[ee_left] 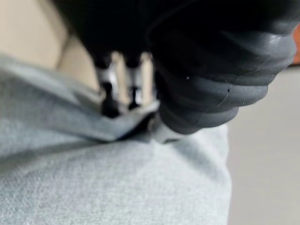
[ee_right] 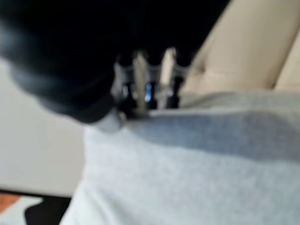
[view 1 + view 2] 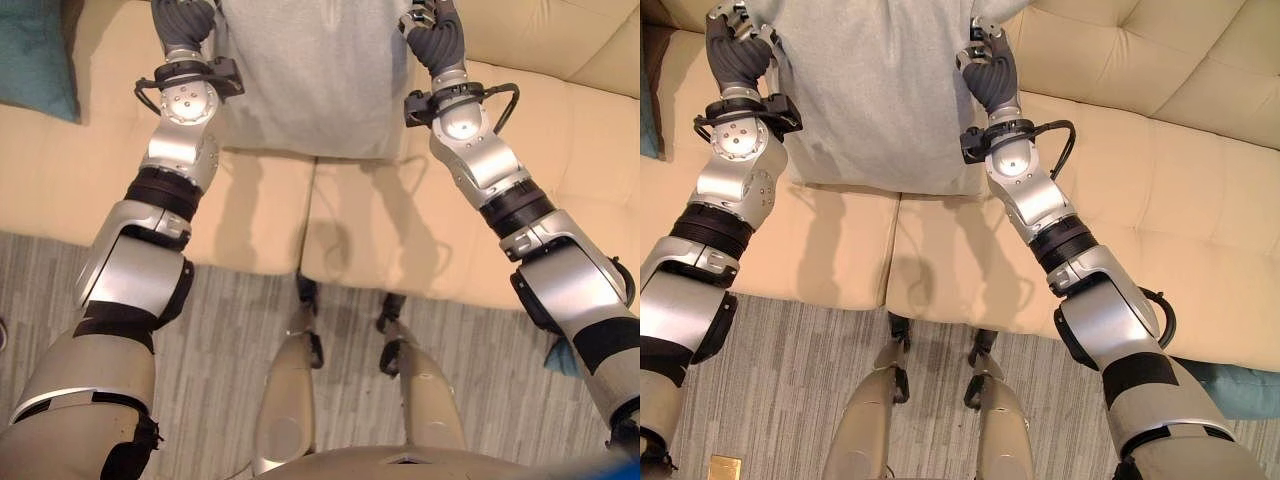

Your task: Pick up all the scattered cushions and arrange them neatly on the sofa.

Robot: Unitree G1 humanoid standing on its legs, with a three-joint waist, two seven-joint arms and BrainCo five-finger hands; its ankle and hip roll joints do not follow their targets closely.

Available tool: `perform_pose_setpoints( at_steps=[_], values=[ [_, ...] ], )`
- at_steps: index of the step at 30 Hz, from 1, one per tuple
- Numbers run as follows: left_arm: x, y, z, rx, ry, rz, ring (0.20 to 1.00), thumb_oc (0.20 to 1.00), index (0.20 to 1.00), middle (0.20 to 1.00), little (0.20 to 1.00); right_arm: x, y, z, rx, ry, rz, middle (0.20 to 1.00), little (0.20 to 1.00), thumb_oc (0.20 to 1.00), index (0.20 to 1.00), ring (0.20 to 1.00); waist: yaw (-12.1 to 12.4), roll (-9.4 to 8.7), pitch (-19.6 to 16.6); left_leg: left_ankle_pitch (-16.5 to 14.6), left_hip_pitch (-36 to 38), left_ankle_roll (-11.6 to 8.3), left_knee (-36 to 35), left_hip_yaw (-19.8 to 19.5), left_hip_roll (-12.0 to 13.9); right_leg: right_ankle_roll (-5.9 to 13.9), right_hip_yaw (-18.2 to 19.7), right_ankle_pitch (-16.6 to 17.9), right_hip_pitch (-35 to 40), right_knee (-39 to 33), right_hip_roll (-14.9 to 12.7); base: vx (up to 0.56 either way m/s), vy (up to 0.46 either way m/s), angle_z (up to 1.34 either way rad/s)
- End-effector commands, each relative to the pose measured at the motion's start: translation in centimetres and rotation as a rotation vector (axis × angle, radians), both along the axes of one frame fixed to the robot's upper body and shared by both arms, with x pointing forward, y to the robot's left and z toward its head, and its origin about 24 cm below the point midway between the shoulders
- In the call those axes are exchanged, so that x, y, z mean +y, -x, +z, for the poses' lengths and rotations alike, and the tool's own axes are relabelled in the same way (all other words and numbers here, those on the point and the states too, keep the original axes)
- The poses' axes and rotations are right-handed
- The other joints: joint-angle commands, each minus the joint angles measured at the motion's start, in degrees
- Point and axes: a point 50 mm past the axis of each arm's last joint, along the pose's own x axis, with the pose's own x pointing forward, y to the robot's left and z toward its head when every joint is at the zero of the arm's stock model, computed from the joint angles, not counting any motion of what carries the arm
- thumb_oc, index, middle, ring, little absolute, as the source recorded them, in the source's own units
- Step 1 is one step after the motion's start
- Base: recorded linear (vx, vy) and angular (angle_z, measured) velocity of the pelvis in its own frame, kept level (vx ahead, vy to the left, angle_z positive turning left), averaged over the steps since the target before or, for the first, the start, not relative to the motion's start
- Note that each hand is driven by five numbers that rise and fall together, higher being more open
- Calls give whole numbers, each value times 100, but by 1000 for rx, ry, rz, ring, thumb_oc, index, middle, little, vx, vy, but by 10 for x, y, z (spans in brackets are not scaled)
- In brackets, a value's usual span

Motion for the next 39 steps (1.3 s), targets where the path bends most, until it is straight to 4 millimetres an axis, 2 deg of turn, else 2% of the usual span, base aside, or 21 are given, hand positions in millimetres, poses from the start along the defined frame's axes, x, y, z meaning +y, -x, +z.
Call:
perform_pose_setpoints(
  at_steps=[1, 8, 14, 19, 21, 25, 28, 31, 32, 33, 34, 35, 39],
  values=[
    [-75, 36, 78, -385, -122, -293, 200, 200, 200, 200, 200, 88, 70, 92, -397, -21, 355, 200, 200, 200, 200, 200, -64, -275, -221, -391, 528, -525, -199, 272, -268, 907, 407, 840, 349, -412, -425, 37, 34, 1],
    [-86, 43, 87, -434, -106, -333, 200, 200, 200, 200, 200, 85, 72, 97, -418, -41, 358, 200, 200, 200, 200, 200, -118, -266, -276, -519, 583, -471, -79, 323, -292, 887, 411, 792, 399, -372, -464, 14, 9, -1],
    [-83, 37, 86, -394, -170, -275, 200, 200, 200, 200, 200, 86, 61, 87, -352, -20, 350, 200, 200, 200, 200, 200, -132, -205, -228, -609, 424, -450, 192, 364, -260, 865, 438, 791, 318, -306, -484, -15, 6, -7],
    [-69, 31, 93, -356, -244, -182, 200, 200, 200, 200, 200, 89, 48, 75, -268, -26, 360, 200, 200, 200, 200, 200, -98, -125, -155, -528, 254, -467, 179, 375, -244, 869, 453, 824, 132, -329, -486, -39, -4, -5],
    [-55, 28, 96, -326, -291, -106, 200, 200, 200, 200, 200, 86, 39, 67, -230, -16, 340, 200, 200, 200, 200, 200, -66, -103, -108, -510, 75, -468, 241, 365, -217, 886, 479, 892, -14, -369, -487, -57, -17, -6],
    [-44, 28, 101, -321, -303, -59, 200, 200, 200, 200, 200, 79, 33, 62, -214, -12, 307, 200, 200, 200, 200, 200, -64, -72, -34, -500, -204, -473, 376, 348, -172, 902, 510, 955, -214, -355, -499, -44, -7, -6],
    [-40, 27, 98, -314, -312, -43, 200, 200, 200, 200, 200, 76, 30, 57, -209, 18, 284, 200, 200, 200, 200, 200, -77, -46, -39, -487, -311, -478, 402, 331, -156, 915, 511, 981, -308, -341, -505, 0, 0, 0],
    [-34, 22, 85, -270, -303, -32, 203, 203, 203, 203, 203, 70, 24, 50, -193, 62, 238, 200, 200, 200, 200, 200, -91, -38, -38, -456, -361, -466, 350, 321, -159, 916, 523, 1007, -388, -326, -520, 0, 0, 0],
    [-32, 20, 82, -261, -303, -28, 357, 357, 357, 357, 357, 68, 22, 48, -186, 78, 226, 200, 200, 200, 200, 200, -87, -39, -27, -459, -359, -464, 353, 328, -162, 913, 524, 1004, -395, -318, -527, 0, 0, 0],
    [-32, 20, 82, -261, -303, -28, 583, 583, 583, 583, 583, 69, 22, 48, -186, 79, 226, 360, 360, 360, 360, 360, -87, -36, -27, -460, -359, -464, 353, 329, -162, 913, 525, 1004, -396, -316, -528, 0, 0, 0],
    [-30, 19, 78, -249, -303, -23, 583, 583, 583, 583, 583, 69, 22, 49, -187, 91, 220, 476, 476, 476, 476, 476, -80, -40, -26, -467, -357, -462, 360, 322, -161, 913, 524, 1003, -398, -308, -532, 0, 0, 0],
    [-27, 18, 74, -235, -301, -14, 1000, 1000, 1000, 1000, 1000, 67, 21, 49, -186, 99, 210, 1000, 1000, 1000, 1000, 1000, -80, -40, -24, -478, -352, -459, 377, 325, -163, 910, 516, 1003, -394, -297, -537, 0, 0, 0],
    [-11, 16, 67, -205, -293, 38, 1000, 1000, 1000, 1000, 1000, 60, 16, 53, -192, 168, 151, 1000, 1000, 1000, 1000, 1000, -77, -56, -38, -542, -319, -460, 444, 330, -176, 911, 533, 1018, -362, -288, -545, 0, 0, 0]
  ],
)
